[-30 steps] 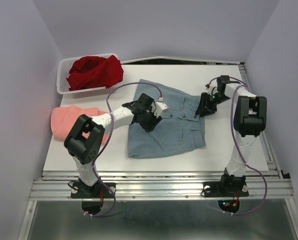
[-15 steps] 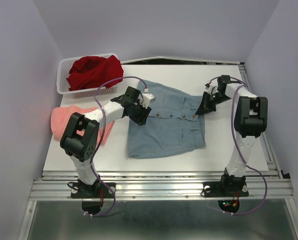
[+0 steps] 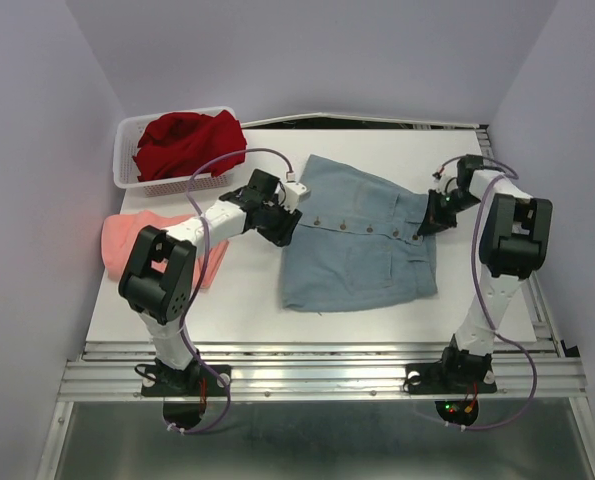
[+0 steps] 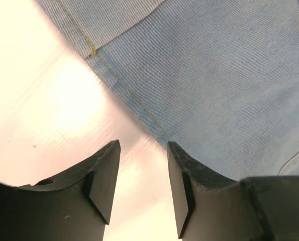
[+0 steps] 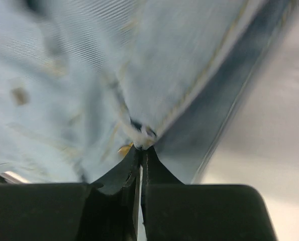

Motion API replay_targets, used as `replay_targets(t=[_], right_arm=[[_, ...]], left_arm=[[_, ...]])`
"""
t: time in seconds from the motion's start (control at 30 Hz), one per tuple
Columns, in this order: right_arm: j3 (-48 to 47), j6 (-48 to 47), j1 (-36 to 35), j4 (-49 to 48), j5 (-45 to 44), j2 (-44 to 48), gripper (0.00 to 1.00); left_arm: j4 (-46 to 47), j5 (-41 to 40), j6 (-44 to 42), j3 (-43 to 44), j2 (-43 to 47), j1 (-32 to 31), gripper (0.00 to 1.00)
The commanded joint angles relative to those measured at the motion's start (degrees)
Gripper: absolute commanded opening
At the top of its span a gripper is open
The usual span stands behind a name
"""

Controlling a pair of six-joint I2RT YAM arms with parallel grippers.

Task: Fold and stack the skirts
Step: Flatten the skirt out, then fold the skirt

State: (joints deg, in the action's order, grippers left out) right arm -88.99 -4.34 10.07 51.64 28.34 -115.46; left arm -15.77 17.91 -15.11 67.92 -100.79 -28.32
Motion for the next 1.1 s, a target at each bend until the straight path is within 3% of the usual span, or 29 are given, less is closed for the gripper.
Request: replay_targets(t=[0.0,0.23,0.37,0.4,0.47,0.57,0.67,0.77,0.87,1.07], right_arm=[[3.65,-2.87,-2.23,-3.11,-3.63,-8.36,0.01],[4.18,-4.09,-2.95,-6.28,-11.7,-8.47,0.02],[3.3,-6.99,-2.95,-5.5,-16.03,-5.4,0.22],[2.34,-9.0,-2.95,-4.89,-15.95,-2.78,0.48],[1.19,-11.47,-2.95,-2.44,-14.64,0.66,0.66],[0.05,-18.58,-2.95,1.78,-11.39,7.86,0.74],[1.53,-29.38,-2.95,8.01,-7.79,13.84,0.73],[9.05,-41.68,-3.47,12.24,-5.41,21.39,0.62],[18.03,-51.98,-5.13,10.6,-7.15,32.11,0.52],[40.01,-65.61,-7.42,3.58,-8.91,48.98,0.52]], left_arm=[[-0.14,1.59,-0.79,3.97,-0.01,0.1,0.54],[-1.54,2.83,-4.04,5.47,0.42,-1.47,0.54],[-3.21,0.9,-10.88,2.14,2.0,-5.34,0.54],[-3.82,-0.32,-13.77,-0.39,3.57,-7.0,0.54],[-4.7,-0.68,-16.43,-2.87,5.67,-8.23,0.54],[-6.98,0.28,-19.77,-6.92,11.38,-9.04,0.54],[-9.7,-0.07,-23.89,-10.26,17.88,-10.26,0.55],[-13.3,-2.09,-28.89,-14.12,24.23,-12.37,0.58],[-15.17,-3.76,-31.9,-19.13,29.59,-16.23,0.59],[-11.32,-5.78,-29.63,-24.24,31.36,-22.65,0.61]])
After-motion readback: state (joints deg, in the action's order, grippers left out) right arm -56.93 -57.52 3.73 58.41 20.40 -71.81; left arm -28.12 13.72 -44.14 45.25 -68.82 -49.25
